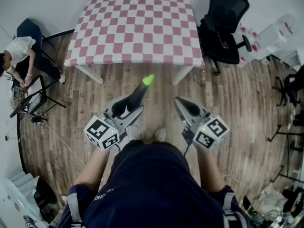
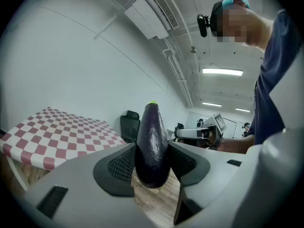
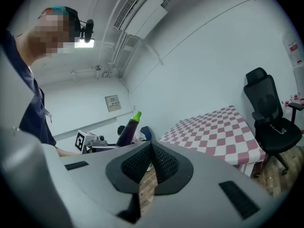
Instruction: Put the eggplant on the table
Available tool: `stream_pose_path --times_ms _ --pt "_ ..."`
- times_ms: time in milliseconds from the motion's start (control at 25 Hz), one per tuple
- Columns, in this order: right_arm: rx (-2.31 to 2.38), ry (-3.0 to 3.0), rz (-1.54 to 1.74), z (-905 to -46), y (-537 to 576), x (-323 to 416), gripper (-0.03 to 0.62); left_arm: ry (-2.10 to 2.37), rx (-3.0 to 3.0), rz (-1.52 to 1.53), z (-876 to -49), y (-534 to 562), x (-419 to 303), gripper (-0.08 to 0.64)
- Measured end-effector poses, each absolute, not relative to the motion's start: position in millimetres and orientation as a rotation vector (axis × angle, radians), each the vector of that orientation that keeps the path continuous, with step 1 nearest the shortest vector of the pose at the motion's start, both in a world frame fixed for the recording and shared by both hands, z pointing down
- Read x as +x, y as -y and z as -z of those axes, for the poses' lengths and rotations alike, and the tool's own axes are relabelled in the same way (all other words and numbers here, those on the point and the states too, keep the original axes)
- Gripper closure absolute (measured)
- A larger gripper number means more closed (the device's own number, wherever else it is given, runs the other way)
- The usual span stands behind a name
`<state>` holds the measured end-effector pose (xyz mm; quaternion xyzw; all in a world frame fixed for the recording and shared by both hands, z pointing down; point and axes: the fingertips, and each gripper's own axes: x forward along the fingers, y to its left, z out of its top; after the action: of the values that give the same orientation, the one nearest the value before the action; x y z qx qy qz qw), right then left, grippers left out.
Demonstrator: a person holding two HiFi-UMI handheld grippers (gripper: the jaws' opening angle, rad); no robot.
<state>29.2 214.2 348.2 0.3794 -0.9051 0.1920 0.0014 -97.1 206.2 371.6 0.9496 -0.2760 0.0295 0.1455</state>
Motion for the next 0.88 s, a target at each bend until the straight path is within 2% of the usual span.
stream_pose_path --times_ms 560,880 --pt "1.149 2.9 -0.64 -354.8 -214.5 51.0 0.575 0.821 2.718 -0.124 -379.5 -207.1 -71.5 0.328" --pt "1.084 2.926 -0.676 -367.5 -220.0 100.5 0.574 0.861 2.727 -0.145 -381.7 -212.4 -25.5 0.328"
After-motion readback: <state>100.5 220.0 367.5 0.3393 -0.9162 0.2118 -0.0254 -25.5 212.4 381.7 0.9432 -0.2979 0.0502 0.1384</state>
